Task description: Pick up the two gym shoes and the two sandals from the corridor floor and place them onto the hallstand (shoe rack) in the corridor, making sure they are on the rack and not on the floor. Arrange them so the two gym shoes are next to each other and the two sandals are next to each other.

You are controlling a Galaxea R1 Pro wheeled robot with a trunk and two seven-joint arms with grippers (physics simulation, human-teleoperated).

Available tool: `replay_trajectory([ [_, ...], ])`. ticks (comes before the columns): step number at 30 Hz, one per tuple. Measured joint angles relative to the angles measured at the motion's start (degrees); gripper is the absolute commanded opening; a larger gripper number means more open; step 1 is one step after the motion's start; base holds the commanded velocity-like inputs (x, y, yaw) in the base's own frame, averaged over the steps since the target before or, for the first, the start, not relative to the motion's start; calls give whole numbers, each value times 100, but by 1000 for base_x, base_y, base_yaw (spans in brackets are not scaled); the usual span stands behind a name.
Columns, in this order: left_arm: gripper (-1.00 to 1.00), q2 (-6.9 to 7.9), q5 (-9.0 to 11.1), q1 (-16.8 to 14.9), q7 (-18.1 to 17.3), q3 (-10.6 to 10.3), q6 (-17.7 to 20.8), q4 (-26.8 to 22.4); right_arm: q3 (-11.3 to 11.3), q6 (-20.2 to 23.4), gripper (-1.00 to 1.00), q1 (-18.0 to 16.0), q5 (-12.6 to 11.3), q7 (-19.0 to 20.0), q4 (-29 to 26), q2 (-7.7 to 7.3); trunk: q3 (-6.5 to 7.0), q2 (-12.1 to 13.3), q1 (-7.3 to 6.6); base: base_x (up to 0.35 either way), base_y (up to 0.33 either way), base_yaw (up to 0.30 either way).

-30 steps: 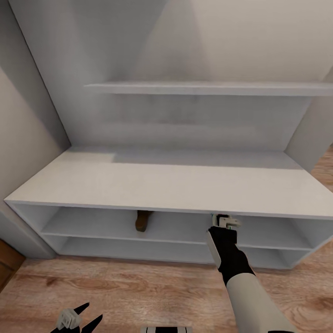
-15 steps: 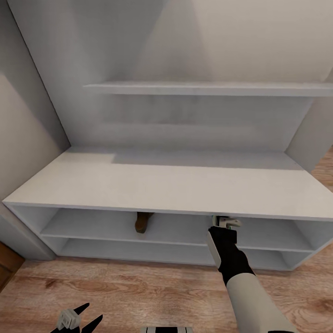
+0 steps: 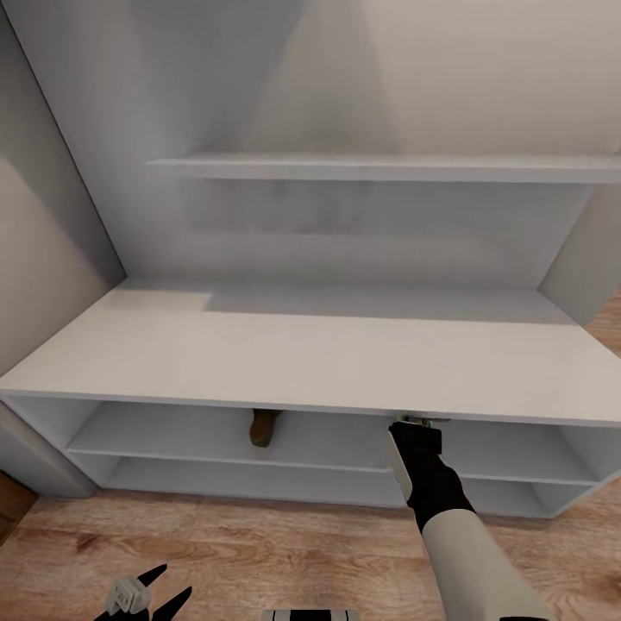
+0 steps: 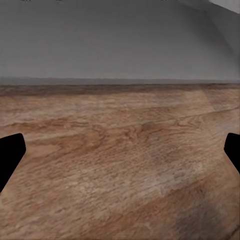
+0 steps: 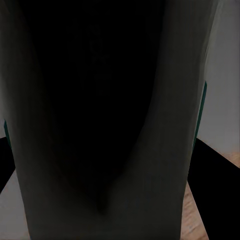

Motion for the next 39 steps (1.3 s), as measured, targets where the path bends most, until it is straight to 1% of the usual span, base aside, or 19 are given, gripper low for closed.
replay_trajectory([
  [11, 100, 0, 0, 1, 0, 6, 0, 1, 0, 0, -100, 0, 1, -3, -2, 0, 0, 0, 1, 6, 0, 0],
  [12, 100, 0, 0, -1, 0, 6, 0, 0, 0, 0, 100, 0, 1, -4, -2, 0, 0, 0, 1, 0, 0, 0],
  [24, 100, 0, 0, 2, -2, 6, 0, 2, 0, 3, 100, 0, 2, -8, -15, 0, 0, 0, 2, -30, 0, 0],
  [39, 100, 0, 0, 3, -8, 5, -1, 5, -8, 1, 100, 0, 2, -1, -24, 0, 0, 0, 4, -303, 0, 0],
])
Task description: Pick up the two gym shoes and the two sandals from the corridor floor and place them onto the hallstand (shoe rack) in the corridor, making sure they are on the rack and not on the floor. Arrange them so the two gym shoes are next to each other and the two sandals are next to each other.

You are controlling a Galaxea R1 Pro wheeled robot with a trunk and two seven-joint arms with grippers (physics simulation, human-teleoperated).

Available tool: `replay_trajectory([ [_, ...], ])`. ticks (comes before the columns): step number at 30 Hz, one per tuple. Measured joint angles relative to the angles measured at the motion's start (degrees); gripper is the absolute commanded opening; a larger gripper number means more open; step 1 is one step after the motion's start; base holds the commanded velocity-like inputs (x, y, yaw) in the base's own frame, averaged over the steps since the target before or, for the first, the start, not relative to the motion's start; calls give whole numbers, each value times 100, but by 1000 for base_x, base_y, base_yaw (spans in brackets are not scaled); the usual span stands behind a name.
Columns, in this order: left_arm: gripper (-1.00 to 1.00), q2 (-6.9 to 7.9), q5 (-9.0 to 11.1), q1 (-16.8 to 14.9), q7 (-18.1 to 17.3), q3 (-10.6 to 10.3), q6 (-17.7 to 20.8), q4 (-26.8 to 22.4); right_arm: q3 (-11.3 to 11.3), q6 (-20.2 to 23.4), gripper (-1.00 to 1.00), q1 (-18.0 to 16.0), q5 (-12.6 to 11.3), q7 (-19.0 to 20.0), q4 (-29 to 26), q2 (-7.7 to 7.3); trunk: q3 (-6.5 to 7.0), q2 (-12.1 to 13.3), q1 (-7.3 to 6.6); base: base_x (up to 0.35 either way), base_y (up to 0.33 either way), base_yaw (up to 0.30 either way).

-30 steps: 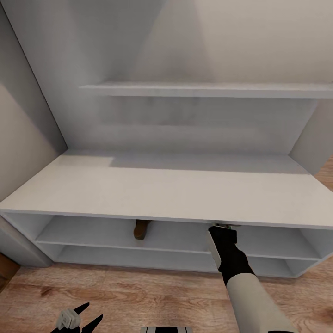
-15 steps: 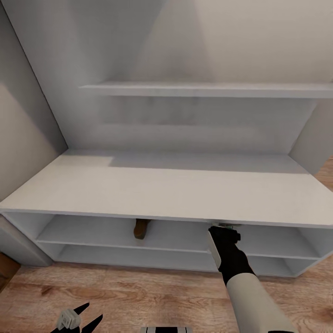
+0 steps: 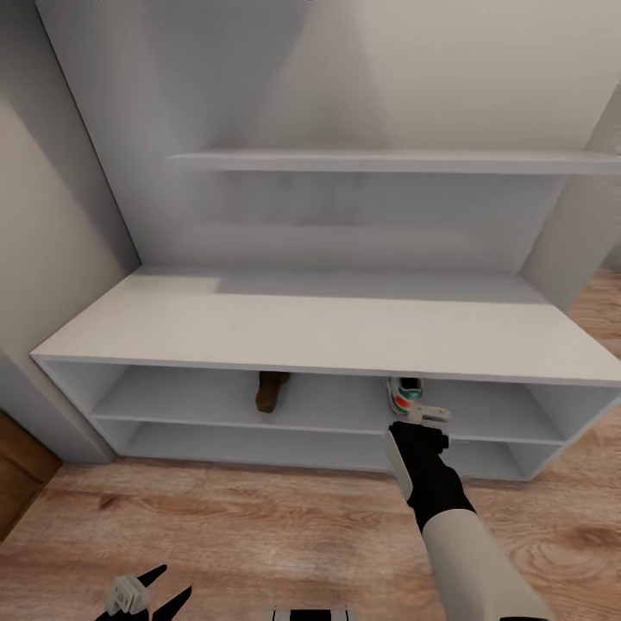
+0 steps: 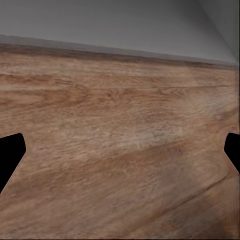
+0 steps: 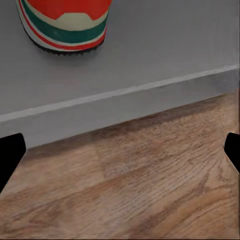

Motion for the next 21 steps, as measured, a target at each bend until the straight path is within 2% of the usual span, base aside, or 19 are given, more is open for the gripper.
replay_trajectory([
  [21, 100, 0, 0, 2, 3, 2, 1, 2, 0, -1, 100, 0, 0, 1, 13, 0, 0, 0, 0, -337, 0, 0],
])
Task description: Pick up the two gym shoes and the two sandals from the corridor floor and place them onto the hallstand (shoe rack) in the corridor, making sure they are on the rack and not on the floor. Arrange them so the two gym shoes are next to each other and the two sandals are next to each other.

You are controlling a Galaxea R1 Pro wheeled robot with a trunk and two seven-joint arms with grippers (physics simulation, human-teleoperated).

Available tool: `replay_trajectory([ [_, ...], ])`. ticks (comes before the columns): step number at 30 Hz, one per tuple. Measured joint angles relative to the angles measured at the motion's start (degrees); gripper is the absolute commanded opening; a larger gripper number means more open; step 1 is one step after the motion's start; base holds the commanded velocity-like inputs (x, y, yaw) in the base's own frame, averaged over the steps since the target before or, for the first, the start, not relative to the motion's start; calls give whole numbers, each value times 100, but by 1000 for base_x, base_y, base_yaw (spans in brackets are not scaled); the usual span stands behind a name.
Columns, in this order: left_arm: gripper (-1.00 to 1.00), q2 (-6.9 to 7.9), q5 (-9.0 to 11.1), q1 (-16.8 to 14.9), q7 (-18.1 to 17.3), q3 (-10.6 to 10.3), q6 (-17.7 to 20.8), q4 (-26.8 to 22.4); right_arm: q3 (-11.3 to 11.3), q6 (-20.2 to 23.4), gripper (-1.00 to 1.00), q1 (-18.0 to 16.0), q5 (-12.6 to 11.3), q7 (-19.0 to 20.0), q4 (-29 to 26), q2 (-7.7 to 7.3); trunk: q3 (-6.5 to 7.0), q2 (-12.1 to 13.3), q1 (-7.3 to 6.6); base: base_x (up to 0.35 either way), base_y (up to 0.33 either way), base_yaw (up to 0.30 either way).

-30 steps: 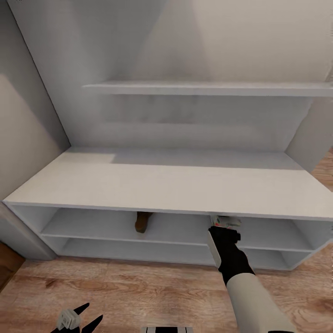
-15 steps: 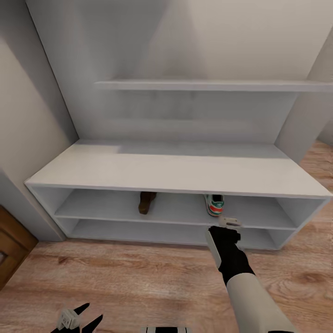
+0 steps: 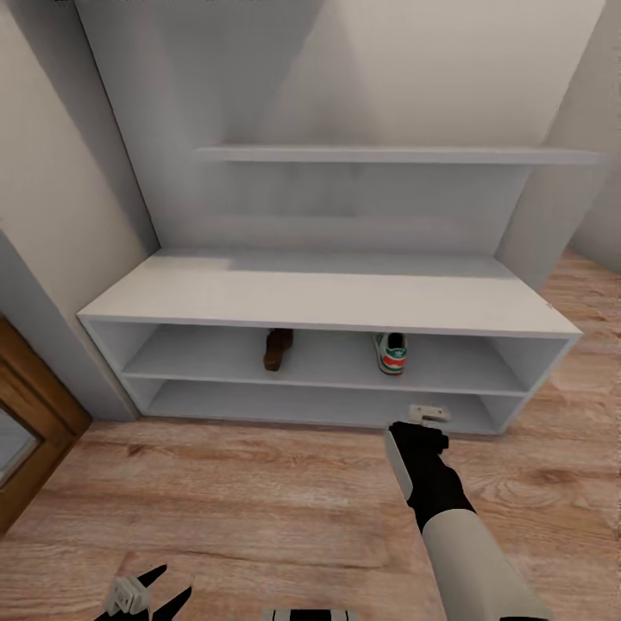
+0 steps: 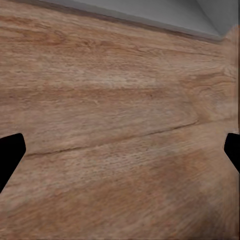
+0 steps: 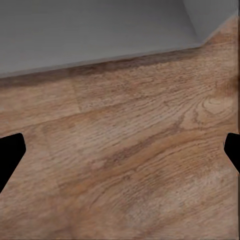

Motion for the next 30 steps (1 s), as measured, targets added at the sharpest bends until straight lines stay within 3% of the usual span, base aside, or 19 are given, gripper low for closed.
replay_trajectory([
  [10, 100, 0, 0, 1, 2, 0, 0, -1, 17, 0, 100, 2, 1, 2, 6, 0, 0, 0, -2, -277, 0, 0],
  [30, 100, 0, 0, -2, 4, 10, 0, -7, 37, -42, 100, 17, -4, 26, 567, 0, 0, 0, -4, -16, 0, 0],
])
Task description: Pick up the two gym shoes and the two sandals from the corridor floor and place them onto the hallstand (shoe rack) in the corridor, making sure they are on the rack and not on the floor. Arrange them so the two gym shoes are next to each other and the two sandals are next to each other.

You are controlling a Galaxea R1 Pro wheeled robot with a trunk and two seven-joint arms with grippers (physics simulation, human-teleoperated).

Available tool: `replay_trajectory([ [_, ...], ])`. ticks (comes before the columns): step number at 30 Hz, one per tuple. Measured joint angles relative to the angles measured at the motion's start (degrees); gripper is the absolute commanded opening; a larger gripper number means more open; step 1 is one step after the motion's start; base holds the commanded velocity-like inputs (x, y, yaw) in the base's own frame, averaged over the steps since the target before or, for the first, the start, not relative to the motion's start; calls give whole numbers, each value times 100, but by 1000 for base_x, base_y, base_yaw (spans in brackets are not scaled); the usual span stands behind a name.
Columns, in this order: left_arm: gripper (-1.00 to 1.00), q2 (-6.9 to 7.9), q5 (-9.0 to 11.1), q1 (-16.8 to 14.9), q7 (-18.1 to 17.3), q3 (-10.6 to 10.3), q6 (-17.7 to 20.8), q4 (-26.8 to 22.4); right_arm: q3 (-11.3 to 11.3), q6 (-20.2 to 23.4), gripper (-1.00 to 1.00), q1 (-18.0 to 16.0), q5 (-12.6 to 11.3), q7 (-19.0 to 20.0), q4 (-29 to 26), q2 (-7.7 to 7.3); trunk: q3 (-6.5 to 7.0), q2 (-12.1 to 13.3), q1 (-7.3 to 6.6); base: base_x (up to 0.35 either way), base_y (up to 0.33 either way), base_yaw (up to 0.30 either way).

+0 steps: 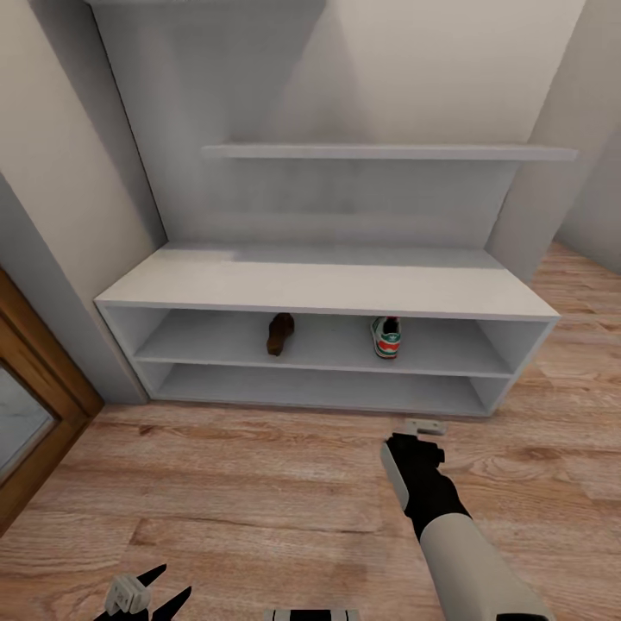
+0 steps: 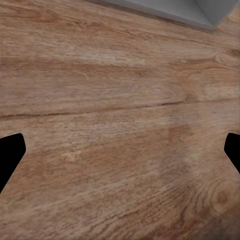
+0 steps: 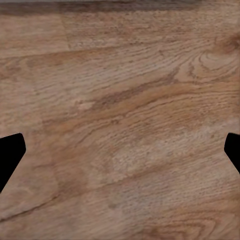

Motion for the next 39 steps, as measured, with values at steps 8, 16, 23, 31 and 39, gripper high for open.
replay_trajectory([
  [8, 100, 0, 0, 2, 3, 5, 0, 2, 4, -42, 100, 4, -2, 1, 84, 0, 0, 0, 0, 0, 0, 0],
  [16, 100, 0, 0, 2, 19, 14, 0, 2, 5, -529, 100, 14, -1, 4, 373, 0, 0, 0, 0, 0, 0, 0],
  [23, 100, 0, 0, -2, 36, 16, 4, 0, 9, -845, 100, 16, 3, 10, 607, 0, 44, 2, -5, 0, 0, 0],
  [31, 100, 0, -7, 1, 43, 4, 8, 3, 16, -962, 100, 17, 3, 86, 961, 0, 208, 129, -83, 0, 0, 0],
  [39, 100, 0, -8, 2, 51, 3, 9, 4, 26, -1432, 100, 17, 32, 718, 1500, -1, 352, 449, -259, 0, 0, 0],
])
